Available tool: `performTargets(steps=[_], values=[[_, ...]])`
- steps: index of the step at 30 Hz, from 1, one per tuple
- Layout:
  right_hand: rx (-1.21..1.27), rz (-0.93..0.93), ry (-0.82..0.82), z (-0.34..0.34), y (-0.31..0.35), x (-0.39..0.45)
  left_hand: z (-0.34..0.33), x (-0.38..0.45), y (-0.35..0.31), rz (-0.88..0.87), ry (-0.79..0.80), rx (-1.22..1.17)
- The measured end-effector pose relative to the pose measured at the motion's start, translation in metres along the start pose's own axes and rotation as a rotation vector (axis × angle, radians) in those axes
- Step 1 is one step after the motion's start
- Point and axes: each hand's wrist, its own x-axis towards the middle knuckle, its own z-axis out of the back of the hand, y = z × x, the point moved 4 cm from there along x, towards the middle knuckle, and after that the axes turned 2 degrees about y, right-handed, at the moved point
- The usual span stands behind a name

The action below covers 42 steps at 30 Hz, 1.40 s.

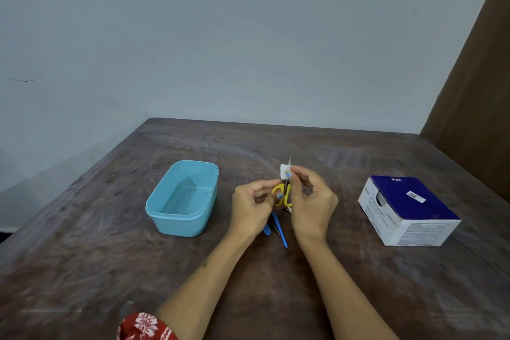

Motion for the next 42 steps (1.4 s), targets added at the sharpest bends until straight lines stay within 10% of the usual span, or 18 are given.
performTargets(steps=[31, 42], values=[[0.061, -0.011, -0.111, 0.007, 0.005, 0.003, -0.004, -0.002, -0.003, 0.044, 0.098, 0.044], [-0.311, 0.395, 0.143, -0.008, 0.009, -0.008, 0.010, 0.005, -0.002, 0.049, -0.086, -0.108]])
